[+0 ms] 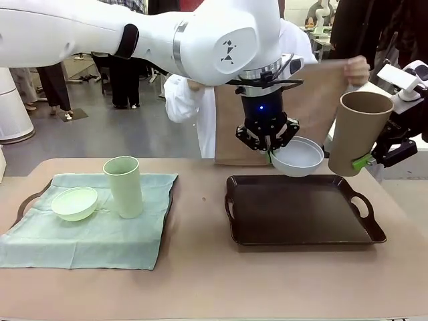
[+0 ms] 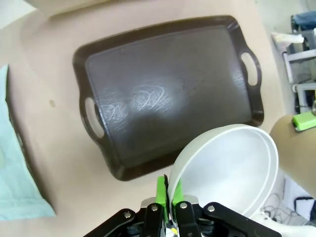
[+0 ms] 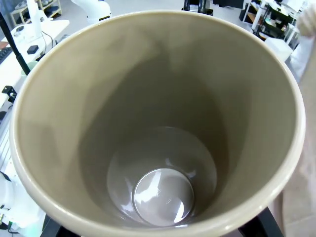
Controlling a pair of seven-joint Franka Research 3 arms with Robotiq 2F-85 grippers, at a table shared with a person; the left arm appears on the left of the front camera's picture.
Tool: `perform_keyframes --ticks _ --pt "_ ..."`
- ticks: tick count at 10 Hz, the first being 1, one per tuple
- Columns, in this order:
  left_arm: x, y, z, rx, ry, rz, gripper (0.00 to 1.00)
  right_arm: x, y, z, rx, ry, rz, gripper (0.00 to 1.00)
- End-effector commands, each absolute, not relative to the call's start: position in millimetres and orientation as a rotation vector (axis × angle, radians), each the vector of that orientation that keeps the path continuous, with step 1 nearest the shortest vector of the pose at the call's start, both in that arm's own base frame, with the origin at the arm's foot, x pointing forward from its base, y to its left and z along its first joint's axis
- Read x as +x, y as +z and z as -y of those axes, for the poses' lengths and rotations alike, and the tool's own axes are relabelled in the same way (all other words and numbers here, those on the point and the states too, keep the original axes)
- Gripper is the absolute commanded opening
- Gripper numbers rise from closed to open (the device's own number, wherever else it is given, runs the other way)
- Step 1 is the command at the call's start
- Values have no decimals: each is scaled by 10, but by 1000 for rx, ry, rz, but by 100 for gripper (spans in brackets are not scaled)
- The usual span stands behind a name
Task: Set up a tray with a mat and arrange the tableware.
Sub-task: Pick up the Picnic Bowl and Reusable plastic cup from the Handle tray in front of the human's position and hold them in the air, then place the Picnic Bowl and Reusable plastic cup back onto the Handle tray in front of the human's position.
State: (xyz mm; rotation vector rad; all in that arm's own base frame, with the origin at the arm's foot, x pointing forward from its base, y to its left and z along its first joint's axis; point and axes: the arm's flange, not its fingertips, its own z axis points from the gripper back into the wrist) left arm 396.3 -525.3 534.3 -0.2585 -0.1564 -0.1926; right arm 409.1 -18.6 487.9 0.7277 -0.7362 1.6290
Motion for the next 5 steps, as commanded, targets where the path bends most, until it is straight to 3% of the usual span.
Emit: perform_keyframes --ticks 1,5 --pt "3966 5375 5242 -263 -200 150 0 4107 4872 178 722 1635 730 21" --pt "3966 5375 5242 -263 -200 150 0 4107 4872 178 722 1635 730 21"
